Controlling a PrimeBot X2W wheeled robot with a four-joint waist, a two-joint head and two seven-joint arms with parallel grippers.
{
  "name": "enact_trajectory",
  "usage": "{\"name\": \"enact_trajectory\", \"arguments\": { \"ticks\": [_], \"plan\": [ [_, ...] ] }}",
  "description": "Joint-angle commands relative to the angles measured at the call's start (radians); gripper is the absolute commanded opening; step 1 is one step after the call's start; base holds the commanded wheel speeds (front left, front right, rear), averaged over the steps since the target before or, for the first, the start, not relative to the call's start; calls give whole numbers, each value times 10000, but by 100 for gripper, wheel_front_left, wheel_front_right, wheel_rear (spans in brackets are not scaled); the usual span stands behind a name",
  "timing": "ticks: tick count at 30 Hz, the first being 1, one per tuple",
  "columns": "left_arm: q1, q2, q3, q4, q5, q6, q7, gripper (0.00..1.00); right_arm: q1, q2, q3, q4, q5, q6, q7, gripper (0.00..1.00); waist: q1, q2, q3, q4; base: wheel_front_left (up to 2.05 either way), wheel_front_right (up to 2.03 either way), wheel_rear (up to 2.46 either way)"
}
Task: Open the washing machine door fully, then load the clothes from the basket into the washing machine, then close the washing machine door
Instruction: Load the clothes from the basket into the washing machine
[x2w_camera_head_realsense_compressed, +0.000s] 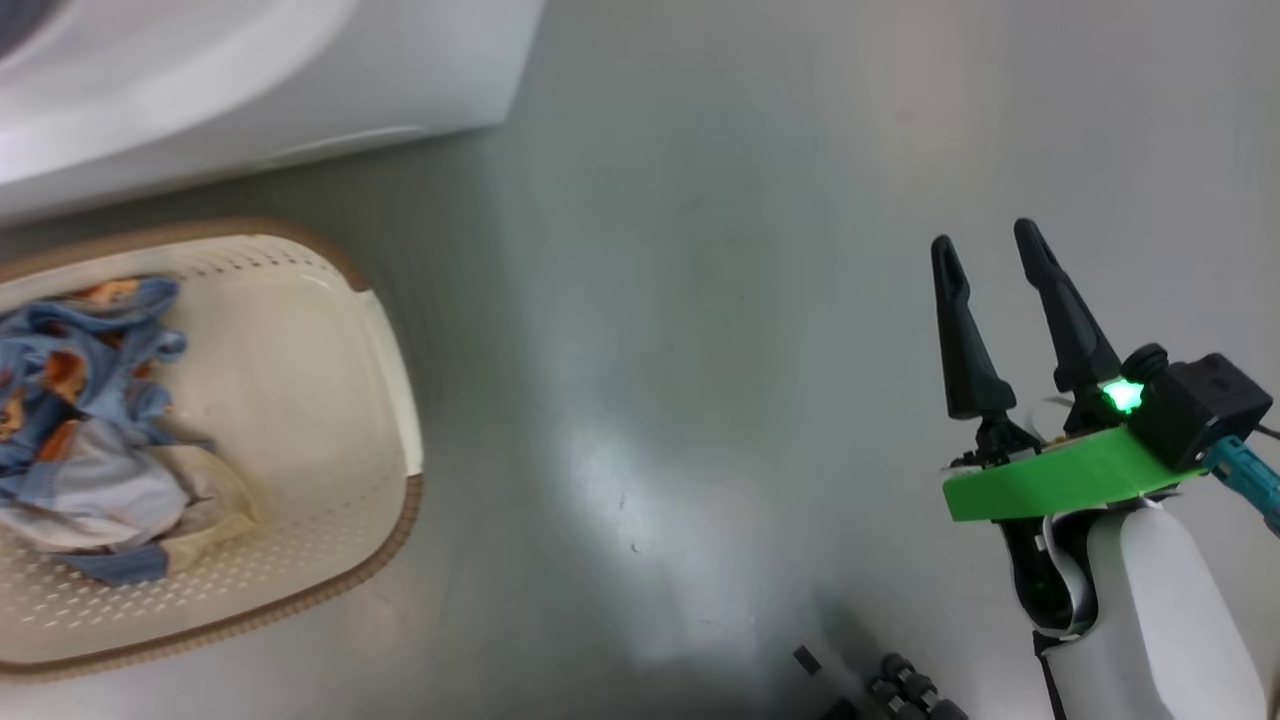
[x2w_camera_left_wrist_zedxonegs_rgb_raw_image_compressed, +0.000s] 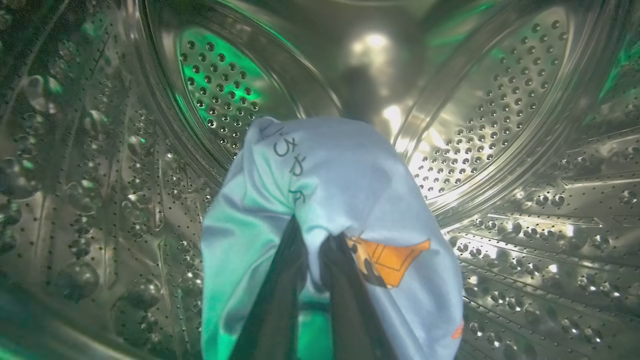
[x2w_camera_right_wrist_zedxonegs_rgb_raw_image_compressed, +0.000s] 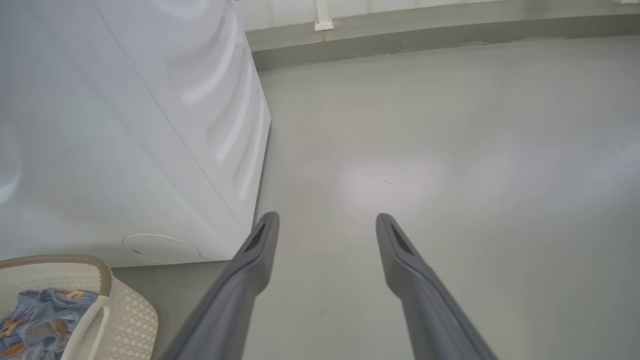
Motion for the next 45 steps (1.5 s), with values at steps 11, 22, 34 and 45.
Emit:
{"name": "enact_trajectory", "arguments": {
  "ticks": [11, 22, 34, 45],
  "plan": [
    [-2621, 1506, -1355, 1131, -65, -25, 175, 0, -89, -3, 772, -212, 385, 16, -118, 100, 0, -1, 1131, -1132, 0, 0, 0],
    [-4329, 1336, -1472, 2407, 268, -25, -687, 0, -152, -3, 892, -192, 541, 16, -118, 100, 0, -1, 1251, -1186, 0, 0, 0],
    [-3936, 1068, -2569, 3335, -326, -25, -536, 0, -171, -3, 796, -130, 521, 16, -118, 100, 0, -1, 1098, -1060, 0, 0, 0],
    [-3629, 1062, -3331, 3522, -817, -25, -669, 100, -196, -3, 713, -63, 260, 16, -118, 100, 0, -1, 743, -855, 0, 0, 0]
  ]
}}
